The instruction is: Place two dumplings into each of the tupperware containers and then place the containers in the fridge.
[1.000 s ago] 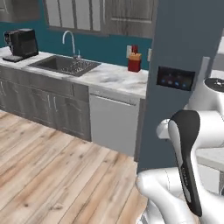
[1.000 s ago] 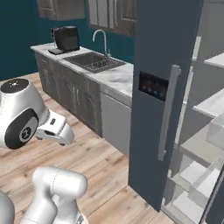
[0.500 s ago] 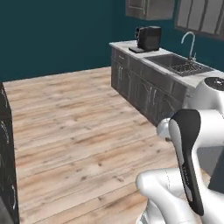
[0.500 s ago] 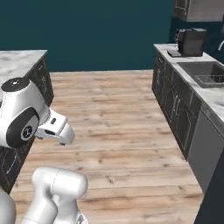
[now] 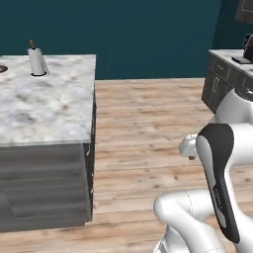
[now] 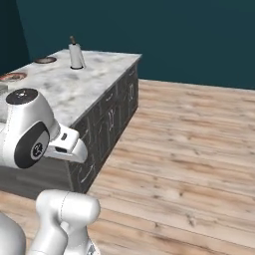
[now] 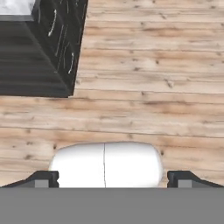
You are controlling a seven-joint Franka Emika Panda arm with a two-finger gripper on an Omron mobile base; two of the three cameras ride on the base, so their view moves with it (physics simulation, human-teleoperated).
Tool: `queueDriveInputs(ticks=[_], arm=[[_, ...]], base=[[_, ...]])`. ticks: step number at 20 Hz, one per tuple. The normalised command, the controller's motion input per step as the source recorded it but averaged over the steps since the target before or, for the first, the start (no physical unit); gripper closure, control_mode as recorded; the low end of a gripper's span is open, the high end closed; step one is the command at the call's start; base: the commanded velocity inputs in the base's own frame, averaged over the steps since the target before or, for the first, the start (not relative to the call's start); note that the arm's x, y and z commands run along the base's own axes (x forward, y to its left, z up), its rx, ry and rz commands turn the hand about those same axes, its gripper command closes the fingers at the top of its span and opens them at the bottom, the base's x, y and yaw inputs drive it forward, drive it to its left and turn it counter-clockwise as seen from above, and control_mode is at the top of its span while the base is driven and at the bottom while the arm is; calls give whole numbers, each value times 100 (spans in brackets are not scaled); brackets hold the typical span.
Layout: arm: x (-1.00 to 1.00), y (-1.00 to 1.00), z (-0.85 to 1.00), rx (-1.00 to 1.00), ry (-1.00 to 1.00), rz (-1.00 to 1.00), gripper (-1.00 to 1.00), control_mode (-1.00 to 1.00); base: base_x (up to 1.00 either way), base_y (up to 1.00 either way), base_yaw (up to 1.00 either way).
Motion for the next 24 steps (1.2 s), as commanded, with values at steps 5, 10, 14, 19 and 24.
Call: queueDriveInputs(ticks=[5, 10, 14, 19, 24], arm=[[0, 0, 0, 0, 0, 0, -100, 100], [0, 0, 0, 0, 0, 0, -100, 100], [0, 0, 0, 0, 0, 0, -100, 100], [0, 0, 0, 0, 0, 0, -100, 100], [0, 0, 0, 0, 0, 0, -100, 100]], base=[[-4, 100, 2], [0, 100, 0], [0, 100, 0], [0, 100, 0], [6, 100, -3]])
